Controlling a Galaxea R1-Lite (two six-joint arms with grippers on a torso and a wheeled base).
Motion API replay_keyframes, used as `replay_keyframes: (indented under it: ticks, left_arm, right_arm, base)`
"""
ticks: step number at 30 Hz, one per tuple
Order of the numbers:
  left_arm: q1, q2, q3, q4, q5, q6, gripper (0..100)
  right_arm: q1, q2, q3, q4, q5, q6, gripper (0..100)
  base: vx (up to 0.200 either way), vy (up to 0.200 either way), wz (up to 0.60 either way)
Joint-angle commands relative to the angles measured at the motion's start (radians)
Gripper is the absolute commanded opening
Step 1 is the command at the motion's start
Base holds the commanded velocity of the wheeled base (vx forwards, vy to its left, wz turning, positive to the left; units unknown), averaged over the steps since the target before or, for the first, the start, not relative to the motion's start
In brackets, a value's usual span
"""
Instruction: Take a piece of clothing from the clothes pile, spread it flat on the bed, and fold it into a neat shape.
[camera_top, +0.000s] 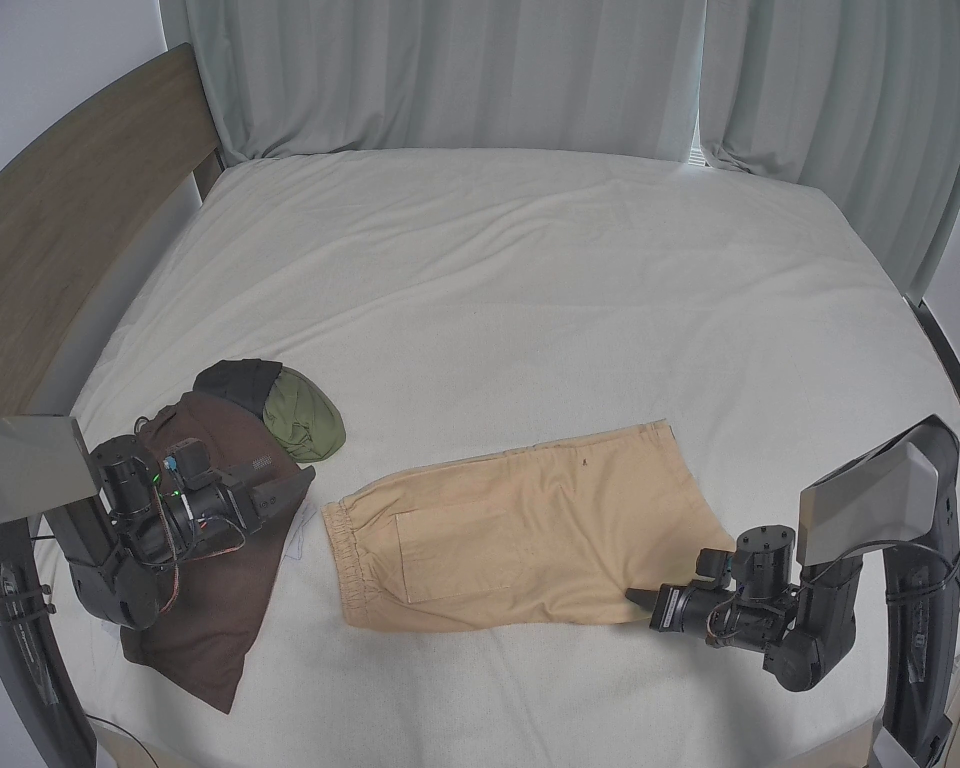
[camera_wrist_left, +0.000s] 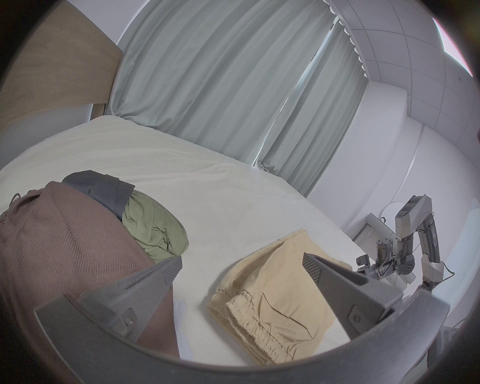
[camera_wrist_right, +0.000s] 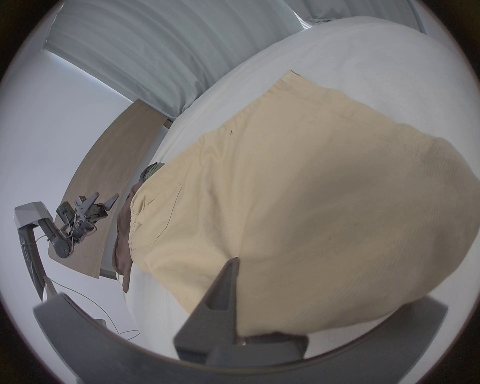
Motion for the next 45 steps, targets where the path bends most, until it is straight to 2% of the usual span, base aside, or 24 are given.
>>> replay_keyframes:
  ticks: [1,12,13,17,19,24,26,31,35,37,45]
  left_arm:
    - [-0.012,0.003,0.000,0.001,-0.004,-0.001,100]
    - [-0.024,0.011,0.004,-0.001,-0.009,0.008,100]
    - [-0.024,0.011,0.004,-0.001,-0.009,0.008,100]
    - [-0.016,0.011,0.000,-0.002,-0.064,0.021,100]
    - [-0.010,0.007,0.000,-0.001,-0.139,0.033,100]
    - [-0.010,0.007,0.001,-0.002,-0.170,0.040,100]
    - [-0.009,0.005,0.004,-0.001,-0.173,0.056,100]
    - [-0.010,0.007,0.006,-0.001,-0.179,0.067,100]
    - [-0.009,0.017,0.004,-0.001,-0.217,0.096,100]
    - [-0.004,0.016,0.004,-0.001,-0.224,0.102,100]
    - [0.000,0.005,0.017,-0.001,-0.227,0.105,100]
  right_arm:
    - [0.002,-0.002,0.034,0.002,0.000,-0.008,0]
    - [0.008,0.003,0.044,0.001,-0.002,-0.017,0]
    - [0.008,0.003,0.044,0.001,-0.002,-0.017,100]
    - [0.009,-0.002,0.041,0.002,-0.011,-0.019,100]
    - [0.019,-0.011,0.066,0.002,-0.022,-0.019,100]
    - [0.049,-0.028,0.161,0.002,-0.003,-0.030,100]
    - [0.069,-0.043,0.216,0.002,0.029,-0.066,100]
    - [0.082,-0.105,0.268,0.002,0.073,-0.093,100]
    - [0.071,-0.183,0.322,0.002,0.169,-0.217,100]
    - [0.063,-0.209,0.325,0.002,0.190,-0.249,100]
    - [0.060,-0.378,0.330,0.004,0.257,-0.272,100]
  base:
    - [0.000,0.000,0.00]
    - [0.000,0.000,0.00]
    - [0.000,0.000,0.00]
    - [0.000,0.000,0.00]
    - [0.000,0.000,0.00]
    - [0.000,0.000,0.00]
    - [0.000,0.000,0.00]
    - [0.000,0.000,0.00]
    - [0.000,0.000,0.00]
    - [0.000,0.000,0.00]
    - [0.000,0.000,0.00]
